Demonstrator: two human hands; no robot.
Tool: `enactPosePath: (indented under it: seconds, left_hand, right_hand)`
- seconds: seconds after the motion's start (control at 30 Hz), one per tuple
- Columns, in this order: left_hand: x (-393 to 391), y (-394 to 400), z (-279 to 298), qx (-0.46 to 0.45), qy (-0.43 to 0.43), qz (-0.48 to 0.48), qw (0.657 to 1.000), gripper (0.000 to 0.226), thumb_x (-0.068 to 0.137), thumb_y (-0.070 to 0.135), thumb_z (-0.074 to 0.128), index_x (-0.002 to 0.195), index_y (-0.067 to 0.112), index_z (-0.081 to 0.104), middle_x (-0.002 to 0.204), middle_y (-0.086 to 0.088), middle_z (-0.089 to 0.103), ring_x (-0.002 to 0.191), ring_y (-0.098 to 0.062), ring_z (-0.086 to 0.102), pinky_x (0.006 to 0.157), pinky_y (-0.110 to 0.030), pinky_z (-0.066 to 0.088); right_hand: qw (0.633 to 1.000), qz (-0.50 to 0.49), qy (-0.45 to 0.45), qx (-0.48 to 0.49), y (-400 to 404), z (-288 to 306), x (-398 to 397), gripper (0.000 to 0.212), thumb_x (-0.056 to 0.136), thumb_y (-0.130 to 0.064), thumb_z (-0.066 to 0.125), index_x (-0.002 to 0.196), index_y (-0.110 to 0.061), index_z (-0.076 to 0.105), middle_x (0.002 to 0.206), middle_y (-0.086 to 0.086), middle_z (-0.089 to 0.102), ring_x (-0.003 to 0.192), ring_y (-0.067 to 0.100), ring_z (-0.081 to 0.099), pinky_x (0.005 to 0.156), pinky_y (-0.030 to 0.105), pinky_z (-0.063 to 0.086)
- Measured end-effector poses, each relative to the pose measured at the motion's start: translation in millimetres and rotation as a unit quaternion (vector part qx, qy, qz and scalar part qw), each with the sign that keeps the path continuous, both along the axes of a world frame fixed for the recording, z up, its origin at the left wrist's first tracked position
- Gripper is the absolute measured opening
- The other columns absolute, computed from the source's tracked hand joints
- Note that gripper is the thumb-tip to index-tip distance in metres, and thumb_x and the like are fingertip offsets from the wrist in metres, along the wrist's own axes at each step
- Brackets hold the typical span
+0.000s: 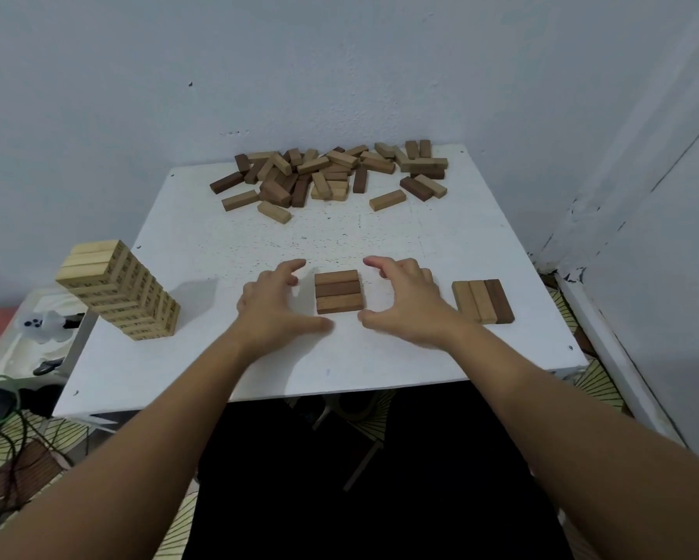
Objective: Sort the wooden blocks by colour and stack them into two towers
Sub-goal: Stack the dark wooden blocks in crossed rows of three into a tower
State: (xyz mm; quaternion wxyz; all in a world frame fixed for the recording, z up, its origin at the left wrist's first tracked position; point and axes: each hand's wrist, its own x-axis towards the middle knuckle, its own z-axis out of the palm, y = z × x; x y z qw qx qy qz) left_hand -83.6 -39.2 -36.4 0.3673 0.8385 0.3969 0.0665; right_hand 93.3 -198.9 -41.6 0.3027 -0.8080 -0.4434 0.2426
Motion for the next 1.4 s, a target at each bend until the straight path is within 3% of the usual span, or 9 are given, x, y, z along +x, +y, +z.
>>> enactPosePath:
  seconds: [0.17, 0.3, 0.47, 0.63, 0.83, 1.17, 1.4]
  left_hand:
    - [8.8, 28.2, 14.5, -0.008, 0.085, -0.075, 0.994, 0.097, 0.059, 0.057, 0.095, 0.144, 0.05, 0.048, 0.128, 0.007, 0.048, 0.13, -0.025, 0.037, 0.115, -0.053, 0.035]
    - [19.4, 32.2, 14.5, -0.005, 0.097, -0.098, 0.99, 0.092, 0.056, 0.061, 0.095, 0.138, 0.055, 0.053, 0.122, 0.011, 0.046, 0.128, -0.024, 0.036, 0.114, -0.05, 0.035]
    - [21.6, 31.7, 7.8, 0.005, 0.057, -0.087, 0.995, 0.068, 0.066, 0.047, 0.094, 0.126, 0.054, 0.064, 0.116, 0.011, 0.046, 0.125, -0.024, 0.036, 0.112, -0.046, 0.037]
    - [24.3, 26.9, 7.8, 0.023, 0.051, -0.095, 0.994, 0.072, 0.061, 0.056, 0.092, 0.127, 0.054, 0.063, 0.117, 0.009, 0.048, 0.125, -0.024, 0.033, 0.11, -0.048, 0.035]
    - [38.7, 7.3, 21.0, 0.077, 0.041, -0.114, 0.99, 0.075, 0.055, 0.069, 0.081, 0.126, 0.057, 0.061, 0.119, 0.008, 0.047, 0.122, -0.021, 0.031, 0.106, -0.043, 0.03]
    - [108.0, -71.8, 30.1, 0.083, 0.013, -0.173, 0.981, 0.072, 0.057, 0.064, 0.071, 0.128, 0.053, 0.061, 0.117, 0.007, 0.045, 0.116, -0.018, 0.03, 0.098, -0.036, 0.023]
    - [139.7, -109.0, 17.8, 0.071, 0.014, -0.185, 0.98, 0.07, 0.06, 0.065, 0.08, 0.127, 0.052, 0.062, 0.117, 0.006, 0.045, 0.12, -0.02, 0.031, 0.101, -0.036, 0.026]
  right_hand:
    - [0.992, 0.069, -0.041, -0.098, 15.8, 12.5, 21.1, 0.097, 0.078, -0.052, 0.079, 0.157, -0.047, 0.023, 0.147, -0.001, 0.033, 0.139, 0.024, 0.029, 0.115, 0.045, 0.031]
    - [0.985, 0.098, -0.025, -0.139, 28.7, 16.4, 34.8, 0.094, 0.074, -0.052, 0.083, 0.152, -0.052, 0.03, 0.144, -0.002, 0.031, 0.14, 0.022, 0.032, 0.116, 0.05, 0.033]
    - [0.987, 0.105, -0.038, -0.116, 33.7, 10.3, 37.8, 0.071, 0.071, -0.052, 0.082, 0.135, -0.055, 0.049, 0.126, -0.007, 0.036, 0.128, 0.019, 0.042, 0.111, 0.048, 0.04]
    - [0.986, 0.097, -0.106, -0.086, 29.7, 12.1, 27.1, 0.068, 0.071, -0.046, 0.078, 0.133, -0.048, 0.049, 0.123, -0.007, 0.04, 0.122, 0.02, 0.037, 0.105, 0.042, 0.036]
    - [0.982, 0.072, -0.161, -0.065, 7.7, 27.4, 34.2, 0.07, 0.07, -0.048, 0.076, 0.134, -0.048, 0.047, 0.122, -0.009, 0.035, 0.114, 0.016, 0.027, 0.092, 0.035, 0.02]
    - [0.99, 0.008, -0.106, -0.093, -91.6, 44.3, 86.9, 0.072, 0.074, -0.04, 0.076, 0.136, -0.055, 0.043, 0.126, -0.007, 0.03, 0.116, 0.017, 0.025, 0.097, 0.036, 0.021]
    - [0.996, -0.026, -0.037, -0.083, -135.5, 28.7, 111.4, 0.073, 0.079, -0.033, 0.078, 0.139, -0.054, 0.044, 0.128, -0.005, 0.029, 0.122, 0.016, 0.023, 0.103, 0.041, 0.028]
